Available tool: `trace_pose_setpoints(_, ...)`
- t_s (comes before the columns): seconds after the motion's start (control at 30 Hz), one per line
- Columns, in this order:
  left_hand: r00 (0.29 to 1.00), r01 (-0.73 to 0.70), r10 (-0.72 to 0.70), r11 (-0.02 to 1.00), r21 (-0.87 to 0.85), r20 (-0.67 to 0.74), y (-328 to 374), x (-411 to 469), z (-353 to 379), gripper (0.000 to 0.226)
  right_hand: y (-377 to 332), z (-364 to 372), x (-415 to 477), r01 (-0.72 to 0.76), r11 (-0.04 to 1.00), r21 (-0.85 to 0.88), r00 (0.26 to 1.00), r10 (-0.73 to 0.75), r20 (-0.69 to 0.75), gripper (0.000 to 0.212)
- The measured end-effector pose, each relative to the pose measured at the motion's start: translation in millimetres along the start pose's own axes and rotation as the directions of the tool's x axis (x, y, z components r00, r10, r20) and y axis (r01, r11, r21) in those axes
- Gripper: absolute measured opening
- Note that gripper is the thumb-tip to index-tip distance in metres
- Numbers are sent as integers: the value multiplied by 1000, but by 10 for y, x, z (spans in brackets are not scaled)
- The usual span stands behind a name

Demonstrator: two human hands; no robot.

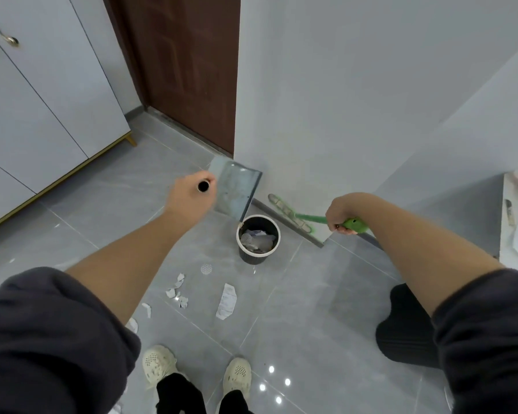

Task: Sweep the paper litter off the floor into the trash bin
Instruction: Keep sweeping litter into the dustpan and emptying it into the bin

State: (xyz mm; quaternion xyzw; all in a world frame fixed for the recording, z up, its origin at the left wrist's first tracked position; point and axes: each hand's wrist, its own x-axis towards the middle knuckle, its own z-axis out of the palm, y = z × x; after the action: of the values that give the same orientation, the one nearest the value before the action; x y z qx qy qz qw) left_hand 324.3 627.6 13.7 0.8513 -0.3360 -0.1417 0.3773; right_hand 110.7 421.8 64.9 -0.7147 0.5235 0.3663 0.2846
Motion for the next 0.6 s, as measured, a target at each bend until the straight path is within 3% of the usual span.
trace_pose_setpoints(0.07, 967, 240, -246, 966, -97, -58, -144, 148, -25, 30, 1, 23, 172, -40, 993, 114, 999, 38, 19, 15)
trace_pose_setpoints(0.17, 907, 400, -407, 913, -80, -107, -449, 292, -89, 42, -31, 98, 469, 22, 980, 196, 999, -16, -36, 17)
trace_pose_setpoints(0.23, 890, 432, -439, 898, -81, -123, -623, 317, -70, 40, -37, 145, 711, 37, 979, 202, 998, -26, -60, 20)
trace_pose_setpoints(0.37, 848, 510, -519, 854, -99, -111, -1030, 376, 114, 32, -23, 255, 1275, -137, 972, 191, 989, 124, 79, 10)
trace_pose_setpoints(0.47, 838, 539, -539, 842, -23, -84, -1267, 444, 294, 34, -90, 361, 1703, -165, 985, 44, 982, 160, 101, 8)
trace_pose_setpoints(0.6, 846, 533, -532, 846, 18, -38, -1468, 571, 520, 31, -223, 515, 2051, -96, 988, -117, 995, 97, 4, 19)
